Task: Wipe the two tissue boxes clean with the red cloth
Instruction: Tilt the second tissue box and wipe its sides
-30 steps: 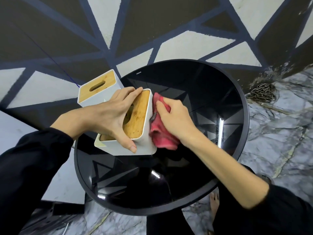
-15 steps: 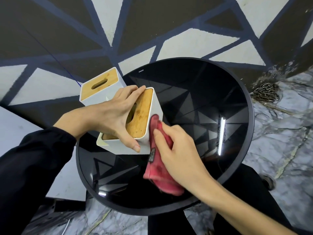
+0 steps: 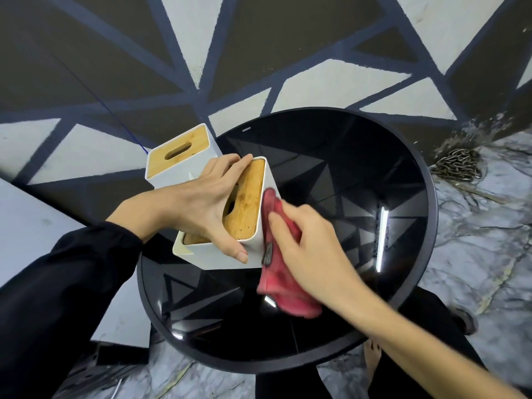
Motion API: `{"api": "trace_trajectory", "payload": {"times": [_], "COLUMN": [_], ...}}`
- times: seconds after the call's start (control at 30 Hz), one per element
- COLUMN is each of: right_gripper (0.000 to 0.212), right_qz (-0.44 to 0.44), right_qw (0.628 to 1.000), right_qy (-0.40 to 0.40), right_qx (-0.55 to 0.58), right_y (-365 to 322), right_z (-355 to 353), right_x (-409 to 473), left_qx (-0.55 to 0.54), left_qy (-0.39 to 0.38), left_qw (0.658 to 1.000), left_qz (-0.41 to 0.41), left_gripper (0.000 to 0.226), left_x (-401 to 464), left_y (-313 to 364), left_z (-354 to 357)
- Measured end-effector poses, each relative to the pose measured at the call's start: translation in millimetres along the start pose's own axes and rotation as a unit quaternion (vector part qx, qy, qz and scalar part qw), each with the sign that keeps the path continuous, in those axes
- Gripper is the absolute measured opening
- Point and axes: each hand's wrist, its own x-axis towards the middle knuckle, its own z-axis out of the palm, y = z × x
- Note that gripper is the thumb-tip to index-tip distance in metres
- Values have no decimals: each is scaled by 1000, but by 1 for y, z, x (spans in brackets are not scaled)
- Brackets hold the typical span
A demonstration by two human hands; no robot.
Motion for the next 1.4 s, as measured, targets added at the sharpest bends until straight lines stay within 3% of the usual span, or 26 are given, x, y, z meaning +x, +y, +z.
{"api": "trace_trajectory", "payload": {"times": [0.17, 0.37, 0.57, 0.77, 0.93, 1.4], "right_gripper": [20, 33, 38, 35, 33, 29], "right_qz": [17, 2, 91, 44, 60, 72], "right_qw": [998, 1000, 996, 998, 995, 989], "right_qy": [-44, 22, -21, -42, -75, 16], "right_qx": [38, 0, -10, -11, 29, 130], "right_y": [-6, 7, 25, 14, 7, 18], "right_z": [-2, -3, -14, -10, -10, -5], "right_x": [-37, 45, 93, 17, -35, -23], "left_qx": [4, 7, 18, 16, 34, -6], "left_qy": [-2, -1, -2, 5, 14, 89], "left_qw": [1000, 1000, 1000, 1000, 999, 977], "left_qz": [-1, -2, -4, -2, -13, -192], "left_gripper": [169, 170, 167, 171, 169, 174], "left_x": [0, -2, -3, -3, -2, 3], "left_y": [0, 2, 4, 3, 7, 24], "left_z": [0, -2, -3, -3, -3, 16]}}
